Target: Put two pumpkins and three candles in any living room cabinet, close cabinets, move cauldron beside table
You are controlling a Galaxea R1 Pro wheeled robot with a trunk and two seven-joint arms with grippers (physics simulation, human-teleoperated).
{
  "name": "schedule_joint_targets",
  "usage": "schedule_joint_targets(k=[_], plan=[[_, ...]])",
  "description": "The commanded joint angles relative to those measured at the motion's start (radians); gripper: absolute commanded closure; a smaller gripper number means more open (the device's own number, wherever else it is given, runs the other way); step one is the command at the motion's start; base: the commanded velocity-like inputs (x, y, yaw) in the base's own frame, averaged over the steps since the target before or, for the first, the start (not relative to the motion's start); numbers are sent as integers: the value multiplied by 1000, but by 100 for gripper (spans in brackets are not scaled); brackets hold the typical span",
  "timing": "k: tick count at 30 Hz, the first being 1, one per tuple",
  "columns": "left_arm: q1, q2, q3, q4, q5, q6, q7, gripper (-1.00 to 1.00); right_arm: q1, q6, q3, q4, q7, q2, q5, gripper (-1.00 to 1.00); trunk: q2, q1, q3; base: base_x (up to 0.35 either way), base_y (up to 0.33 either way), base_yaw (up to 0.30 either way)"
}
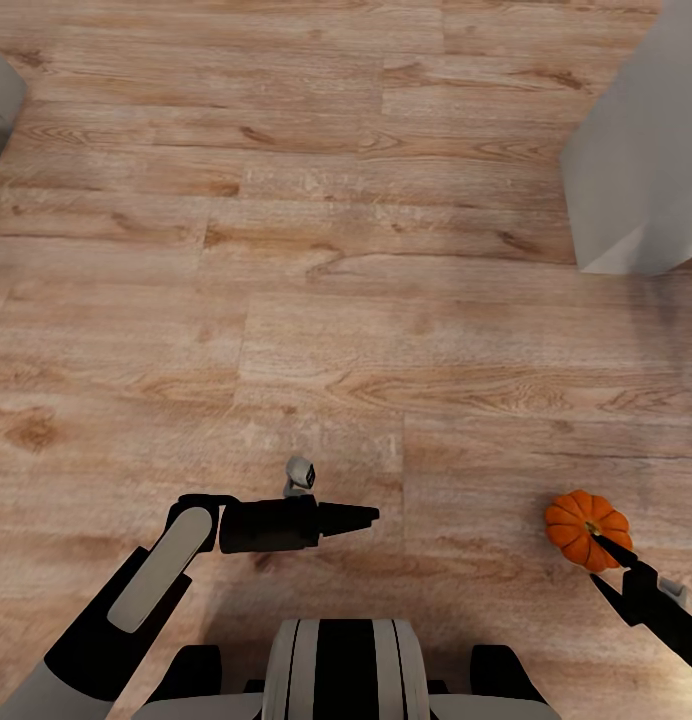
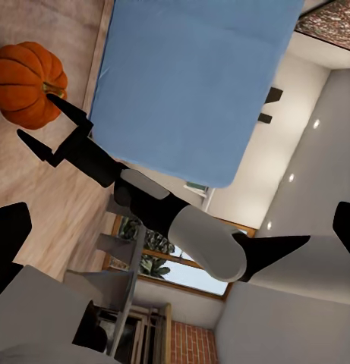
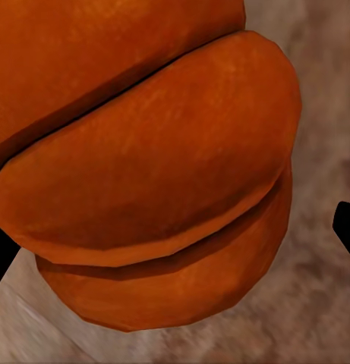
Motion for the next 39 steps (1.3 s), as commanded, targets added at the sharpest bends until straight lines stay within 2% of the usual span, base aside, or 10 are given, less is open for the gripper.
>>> schedule_joint_targets(k=[1, 3, 4, 36, 39], plan=[[-1, 0, -1, 1, -6, 0, -8, -100, -1, -8, -2, 3, -3, 1, 23, -100, 0, 0, 0, 1, 0, 0], [-1, 0, -1, 1, -6, 0, -8, -100, -1, -8, -2, 3, -3, 1, 23, -100, 0, 0, 0, 1, 0, 0], [-1, 0, -1, 1, -6, 0, -8, -100, -1, -8, -2, 3, -3, 1, 23, 100, 0, 0, 0, 0, 0, 0], [-1, 0, 0, 1, -6, 0, -9, -100, -1, -8, -1, 3, -2, 1, 23, 100, 0, 0, 0, 0, 0, 0], [-1, 0, -1, 1, -6, 0, -9, -100, -1, -8, -1, 3, -2, 1, 23, 100, 1, -1, 11, 0, 0, 0]])
